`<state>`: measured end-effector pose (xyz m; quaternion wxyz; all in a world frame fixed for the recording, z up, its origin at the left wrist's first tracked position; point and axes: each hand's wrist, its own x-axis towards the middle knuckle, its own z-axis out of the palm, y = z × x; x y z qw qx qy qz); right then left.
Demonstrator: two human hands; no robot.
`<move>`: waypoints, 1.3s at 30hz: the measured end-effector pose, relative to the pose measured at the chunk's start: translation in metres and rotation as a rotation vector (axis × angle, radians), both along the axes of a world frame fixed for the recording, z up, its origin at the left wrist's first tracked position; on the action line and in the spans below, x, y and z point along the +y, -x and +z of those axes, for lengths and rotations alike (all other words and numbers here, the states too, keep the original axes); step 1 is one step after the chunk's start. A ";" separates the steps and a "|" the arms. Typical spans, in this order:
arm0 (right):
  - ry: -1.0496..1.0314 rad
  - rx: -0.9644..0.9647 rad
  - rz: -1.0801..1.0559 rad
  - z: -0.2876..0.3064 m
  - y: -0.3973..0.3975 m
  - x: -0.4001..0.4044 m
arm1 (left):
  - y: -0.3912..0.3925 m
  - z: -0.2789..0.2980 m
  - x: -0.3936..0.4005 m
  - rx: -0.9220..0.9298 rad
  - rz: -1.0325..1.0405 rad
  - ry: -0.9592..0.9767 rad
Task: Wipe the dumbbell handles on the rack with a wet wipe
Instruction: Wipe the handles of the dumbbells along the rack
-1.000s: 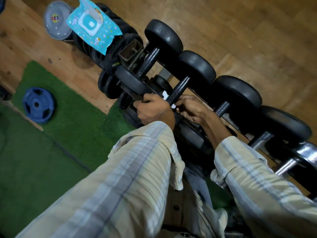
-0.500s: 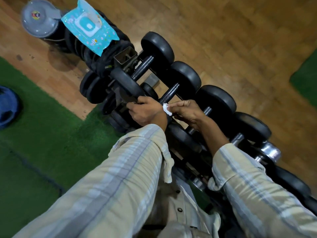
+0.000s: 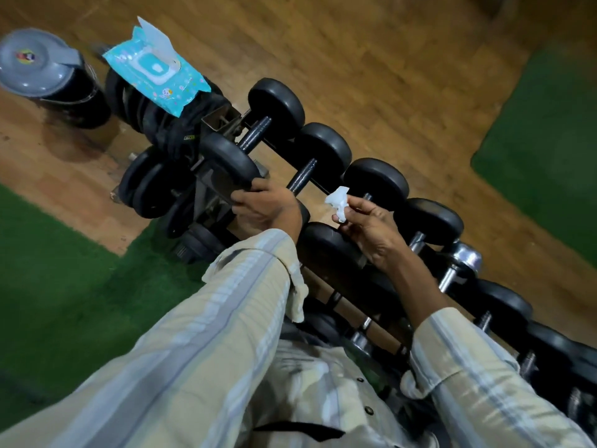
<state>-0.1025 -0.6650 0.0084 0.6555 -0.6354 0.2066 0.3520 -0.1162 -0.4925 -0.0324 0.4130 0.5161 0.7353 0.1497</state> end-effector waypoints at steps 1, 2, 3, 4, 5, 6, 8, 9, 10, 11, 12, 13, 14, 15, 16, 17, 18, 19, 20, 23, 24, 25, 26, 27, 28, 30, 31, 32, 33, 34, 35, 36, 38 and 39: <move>-0.008 -0.008 -0.014 0.004 0.003 -0.001 | 0.003 0.000 -0.001 -0.030 -0.018 0.010; -0.011 -0.020 -0.031 0.009 0.007 -0.004 | 0.007 0.000 -0.004 -0.058 -0.042 0.009; -0.010 -0.032 -0.046 0.014 0.010 -0.006 | 0.011 0.002 -0.006 -0.083 -0.067 -0.002; -0.005 -0.040 -0.057 0.018 0.012 -0.007 | 0.014 0.004 -0.009 -0.102 -0.094 -0.021; 0.002 -0.041 -0.064 0.021 0.013 -0.006 | 0.016 0.006 -0.011 -0.106 -0.117 -0.039; 0.007 -0.046 -0.068 0.025 0.015 -0.005 | 0.017 0.009 -0.013 -0.106 -0.137 -0.060; 0.007 -0.053 -0.066 0.029 0.019 -0.002 | 0.022 0.014 -0.016 -0.091 -0.175 -0.100; 0.007 -0.056 -0.064 0.031 0.021 -0.001 | 0.024 0.017 -0.018 -0.081 -0.193 -0.120; 0.012 -0.062 -0.061 0.032 0.022 0.000 | 0.026 0.019 -0.019 -0.076 -0.213 -0.140; 0.016 -0.075 -0.050 0.033 0.024 0.001 | 0.028 0.022 -0.020 -0.078 -0.229 -0.161; 0.019 -0.090 -0.034 0.033 0.025 0.001 | 0.030 0.023 -0.020 -0.085 -0.253 -0.180; 0.021 -0.100 -0.022 0.034 0.027 0.000 | 0.031 0.026 -0.022 -0.102 -0.283 -0.195; 0.024 -0.110 -0.015 0.035 0.029 0.000 | 0.034 0.028 -0.024 -0.130 -0.312 -0.204; 0.030 -0.116 -0.013 0.034 0.030 -0.002 | 0.035 0.030 -0.027 -0.165 -0.344 -0.201; 0.030 -0.117 -0.009 0.034 0.033 -0.004 | 0.038 0.034 -0.031 -0.210 -0.377 -0.180; 0.028 -0.113 -0.004 0.033 0.035 -0.007 | 0.041 0.038 -0.037 -0.262 -0.416 -0.154; 0.022 -0.106 0.000 0.033 0.037 -0.011 | 0.043 0.040 -0.044 -0.305 -0.463 -0.127; 0.015 -0.098 0.003 0.031 0.038 -0.016 | 0.045 0.043 -0.051 -0.331 -0.521 -0.108; 0.019 -0.091 0.005 0.029 0.039 -0.021 | 0.048 0.046 -0.058 -0.345 -0.586 -0.086; 0.020 -0.085 0.051 0.029 0.041 -0.044 | 0.061 0.054 -0.086 -0.375 -0.735 -0.060; 0.010 -0.091 0.078 0.029 0.041 -0.052 | 0.067 0.056 -0.095 -0.370 -0.763 -0.059; -0.003 -0.092 0.092 0.030 0.041 -0.058 | 0.071 0.056 -0.102 -0.361 -0.787 -0.054; -0.032 -0.089 0.094 0.034 0.041 -0.065 | 0.075 0.058 -0.110 -0.347 -0.808 -0.044; -0.061 -0.082 0.086 0.035 0.040 -0.072 | 0.078 0.060 -0.116 -0.331 -0.821 -0.022; -0.080 -0.076 0.082 0.035 0.038 -0.080 | 0.079 0.061 -0.123 -0.324 -0.819 0.004; -0.098 -0.064 0.096 0.034 0.034 -0.091 | 0.078 0.064 -0.133 -0.328 -0.797 0.082; -0.109 -0.057 0.110 0.035 0.033 -0.096 | 0.079 0.067 -0.139 -0.333 -0.782 0.119; -0.116 -0.053 0.126 0.034 0.033 -0.101 | 0.079 0.067 -0.144 -0.341 -0.766 0.146; -0.121 -0.045 0.142 0.032 0.033 -0.105 | 0.080 0.069 -0.151 -0.349 -0.745 0.163; -0.131 -0.040 0.156 0.032 0.034 -0.109 | 0.081 0.071 -0.156 -0.363 -0.718 0.174; -0.141 -0.035 0.163 0.031 0.034 -0.112 | 0.083 0.072 -0.160 -0.378 -0.686 0.181; -0.164 -0.028 0.179 0.030 0.034 -0.115 | 0.084 0.072 -0.163 -0.403 -0.650 0.177; -0.225 -0.002 0.213 0.030 0.035 -0.121 | 0.088 0.073 -0.170 -0.414 -0.598 0.148; -0.239 0.008 0.228 0.027 0.035 -0.124 | 0.091 0.074 -0.173 -0.412 -0.590 0.134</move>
